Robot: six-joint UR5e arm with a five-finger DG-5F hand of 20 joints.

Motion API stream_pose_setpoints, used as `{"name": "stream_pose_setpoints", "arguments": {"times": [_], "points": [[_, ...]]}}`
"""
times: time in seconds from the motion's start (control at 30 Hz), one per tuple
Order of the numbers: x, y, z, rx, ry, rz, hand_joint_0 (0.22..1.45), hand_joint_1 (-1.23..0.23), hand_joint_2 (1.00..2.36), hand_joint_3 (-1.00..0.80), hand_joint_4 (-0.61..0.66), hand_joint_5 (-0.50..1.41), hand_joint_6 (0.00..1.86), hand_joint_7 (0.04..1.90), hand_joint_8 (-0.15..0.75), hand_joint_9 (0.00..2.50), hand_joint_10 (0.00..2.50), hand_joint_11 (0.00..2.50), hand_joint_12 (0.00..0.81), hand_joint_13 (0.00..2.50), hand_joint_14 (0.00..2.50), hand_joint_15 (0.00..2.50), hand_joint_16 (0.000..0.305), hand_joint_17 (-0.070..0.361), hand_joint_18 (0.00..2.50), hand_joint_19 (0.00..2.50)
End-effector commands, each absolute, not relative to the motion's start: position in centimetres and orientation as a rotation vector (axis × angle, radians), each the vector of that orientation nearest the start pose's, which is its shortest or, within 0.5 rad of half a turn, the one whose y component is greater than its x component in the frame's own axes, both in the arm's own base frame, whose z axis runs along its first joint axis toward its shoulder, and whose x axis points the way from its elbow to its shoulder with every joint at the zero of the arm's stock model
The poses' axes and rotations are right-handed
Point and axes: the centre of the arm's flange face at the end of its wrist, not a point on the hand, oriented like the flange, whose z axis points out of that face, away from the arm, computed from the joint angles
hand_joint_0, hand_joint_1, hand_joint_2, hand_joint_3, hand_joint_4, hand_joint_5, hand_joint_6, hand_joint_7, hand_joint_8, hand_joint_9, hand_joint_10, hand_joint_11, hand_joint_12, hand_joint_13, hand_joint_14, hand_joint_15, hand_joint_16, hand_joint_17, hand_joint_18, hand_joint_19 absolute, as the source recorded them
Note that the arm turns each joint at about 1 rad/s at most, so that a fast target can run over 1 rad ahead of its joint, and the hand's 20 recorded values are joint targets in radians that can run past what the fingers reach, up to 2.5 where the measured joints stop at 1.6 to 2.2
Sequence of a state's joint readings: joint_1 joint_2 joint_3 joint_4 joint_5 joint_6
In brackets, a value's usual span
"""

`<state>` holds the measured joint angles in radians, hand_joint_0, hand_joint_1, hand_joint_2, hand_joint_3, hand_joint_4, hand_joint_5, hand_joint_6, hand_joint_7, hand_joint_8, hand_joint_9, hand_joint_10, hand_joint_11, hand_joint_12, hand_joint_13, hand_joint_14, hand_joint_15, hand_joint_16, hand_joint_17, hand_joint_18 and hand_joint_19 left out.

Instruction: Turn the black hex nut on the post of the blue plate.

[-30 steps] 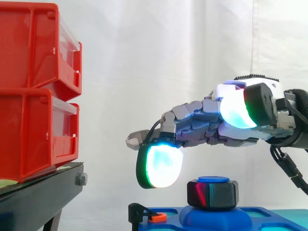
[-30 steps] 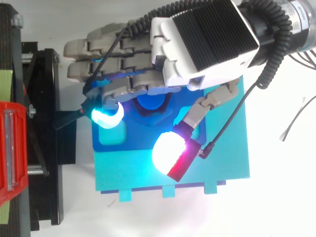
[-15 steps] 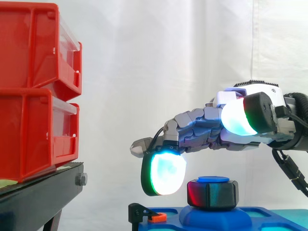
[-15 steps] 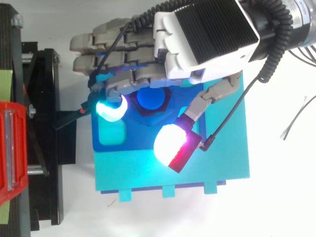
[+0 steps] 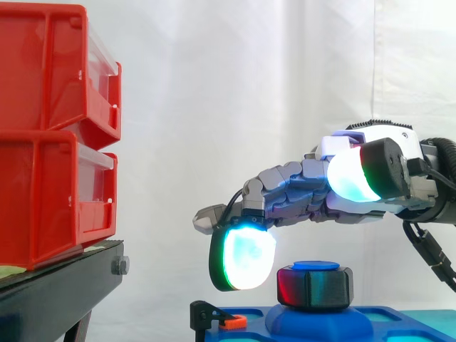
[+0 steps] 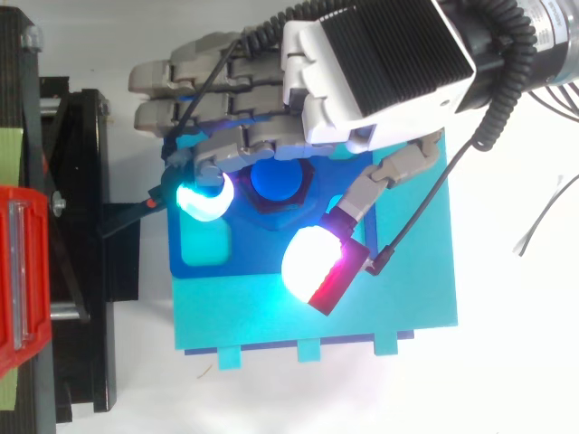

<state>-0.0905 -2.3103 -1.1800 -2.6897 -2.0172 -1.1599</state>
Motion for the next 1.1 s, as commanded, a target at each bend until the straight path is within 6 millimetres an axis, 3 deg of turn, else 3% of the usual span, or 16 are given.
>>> {"name": "stream_pose_setpoints", "arguments": {"times": [0.0,0.77,1.07], "points": [[74.3,-15.8,25.3,0.005,1.506,0.584,0.47,-0.16,1.00,-0.50,0.34,-0.19,0.50,0.99,0.290,0.26,0.00,0.00,0.377,0.20,0.00,0.08,0.053,0.120,0.18,0.29],[74.0,-17.2,25.1,0.011,1.507,0.565,0.48,-0.16,1.00,-0.50,0.33,-0.19,0.50,1.00,0.291,0.26,0.00,0.00,0.376,0.21,0.00,0.07,0.053,0.119,0.19,0.28],[73.9,-17.2,25.1,0.011,1.507,0.565,0.47,-0.26,1.00,-0.50,0.33,-0.19,0.50,1.01,0.293,0.25,0.00,0.00,0.378,0.21,0.00,0.07,0.054,0.121,0.19,0.29]]}}
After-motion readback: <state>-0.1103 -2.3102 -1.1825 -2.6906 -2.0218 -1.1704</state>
